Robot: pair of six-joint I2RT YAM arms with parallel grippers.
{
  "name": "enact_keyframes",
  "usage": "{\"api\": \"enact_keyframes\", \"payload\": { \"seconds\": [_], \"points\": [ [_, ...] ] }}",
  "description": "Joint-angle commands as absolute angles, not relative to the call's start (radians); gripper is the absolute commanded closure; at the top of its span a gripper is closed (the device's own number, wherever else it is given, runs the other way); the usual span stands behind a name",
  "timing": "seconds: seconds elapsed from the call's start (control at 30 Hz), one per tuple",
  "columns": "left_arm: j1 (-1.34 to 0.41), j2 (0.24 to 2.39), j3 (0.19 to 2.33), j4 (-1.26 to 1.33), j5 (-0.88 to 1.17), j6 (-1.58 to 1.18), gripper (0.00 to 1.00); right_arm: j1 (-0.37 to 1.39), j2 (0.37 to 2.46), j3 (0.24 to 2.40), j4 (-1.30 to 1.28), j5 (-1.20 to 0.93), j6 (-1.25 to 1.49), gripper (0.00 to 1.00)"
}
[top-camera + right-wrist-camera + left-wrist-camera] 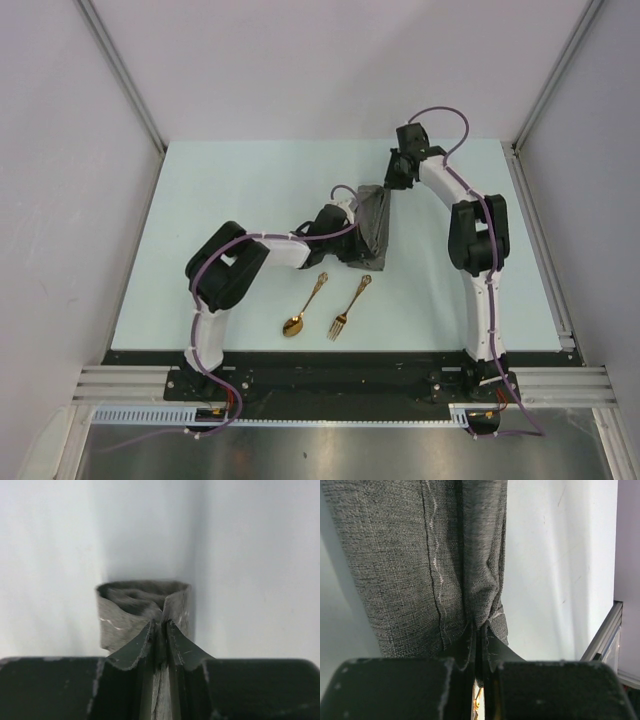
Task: Fold the napkin into a case and place the utensils inside
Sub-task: Fold the 2/3-rectangle-folded napkin at the center of the board.
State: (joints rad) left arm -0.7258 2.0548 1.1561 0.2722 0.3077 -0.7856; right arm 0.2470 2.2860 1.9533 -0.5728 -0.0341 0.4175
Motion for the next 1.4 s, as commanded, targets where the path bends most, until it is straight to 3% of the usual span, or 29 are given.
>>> {"api": "enact_keyframes", "payload": {
  "seconds": [0.0, 0.4, 0.63, 0.73, 0.9, 1.37],
  "points": [
    [-0.727, 2.01, 1.131, 0.25, 0.367, -0.776, 1.0, 0.258, 2.312, 2.054, -0.534, -0.012, 0.431, 0.8],
    [-0.724, 1.968, 1.086, 0.291, 0.388, -0.804, 1.0, 0.264, 2.333, 2.039, -0.509, -0.081, 0.46, 0.9],
    [-0.723, 1.982, 1.088, 0.307, 0.396, -0.83, 1.0, 0.229, 2.203, 1.93, -0.511, -0.035, 0.457, 0.5],
    [-0.722, 1.983, 1.086, 0.305, 0.391, -0.827, 1.0, 0.196, 2.123, 1.833, -0.499, -0.02, 0.462, 0.43],
    [-0.718, 1.985, 1.086, 0.305, 0.391, -0.824, 1.0, 0.129, 2.051, 1.613, -0.376, -0.103, 0.508, 0.39],
    [-0.718, 1.977, 1.091, 0.299, 0.4, -0.822, 1.0, 0.084, 2.034, 1.436, -0.161, -0.271, 0.601, 0.33]
  ]
}}
